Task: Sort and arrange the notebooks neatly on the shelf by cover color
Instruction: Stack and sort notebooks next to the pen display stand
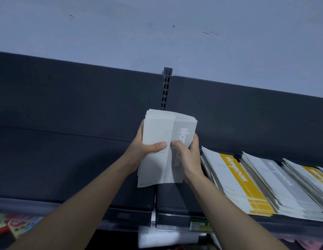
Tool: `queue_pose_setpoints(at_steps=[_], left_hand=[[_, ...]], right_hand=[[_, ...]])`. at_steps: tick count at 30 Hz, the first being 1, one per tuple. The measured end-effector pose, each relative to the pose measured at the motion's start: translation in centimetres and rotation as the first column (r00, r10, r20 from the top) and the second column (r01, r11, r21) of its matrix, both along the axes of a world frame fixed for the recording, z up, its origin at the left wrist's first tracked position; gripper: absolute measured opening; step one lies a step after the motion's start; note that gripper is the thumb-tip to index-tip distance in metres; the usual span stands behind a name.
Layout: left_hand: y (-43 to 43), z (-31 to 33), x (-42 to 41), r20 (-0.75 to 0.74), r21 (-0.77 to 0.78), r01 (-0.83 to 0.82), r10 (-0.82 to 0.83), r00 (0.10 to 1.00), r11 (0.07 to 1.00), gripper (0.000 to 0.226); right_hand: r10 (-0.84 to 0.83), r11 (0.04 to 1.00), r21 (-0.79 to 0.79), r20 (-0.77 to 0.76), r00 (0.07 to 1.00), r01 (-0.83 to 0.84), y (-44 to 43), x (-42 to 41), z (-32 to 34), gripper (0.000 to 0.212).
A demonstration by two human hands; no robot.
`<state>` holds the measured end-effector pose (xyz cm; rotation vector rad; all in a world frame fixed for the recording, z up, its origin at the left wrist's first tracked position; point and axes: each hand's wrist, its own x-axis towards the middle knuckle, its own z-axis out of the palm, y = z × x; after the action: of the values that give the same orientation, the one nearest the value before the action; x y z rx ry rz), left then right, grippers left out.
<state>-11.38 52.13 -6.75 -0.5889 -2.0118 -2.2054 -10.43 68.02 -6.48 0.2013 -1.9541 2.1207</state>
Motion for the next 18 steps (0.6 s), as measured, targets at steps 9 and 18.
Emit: queue_pose_setpoints(at_steps=[9, 18], left_hand=[[0.1, -0.5, -0.8, 0.019, -0.058, -0.057, 0.059, 0.998, 0.997, 0.096], [-1.0, -2.5, -1.6, 0.087, -0.116, 0.005, 0.005, 0.996, 0.993, 0.092]], right_hand=[[-0.060, 0.998, -0.014, 0.078, 0.995, 0.061, -0.1, -0.2, 0.1, 0.041], [-0.063, 0.997, 0.043, 0.133, 0.989, 0.058, -0.3, -0.1, -0.7, 0.037]])
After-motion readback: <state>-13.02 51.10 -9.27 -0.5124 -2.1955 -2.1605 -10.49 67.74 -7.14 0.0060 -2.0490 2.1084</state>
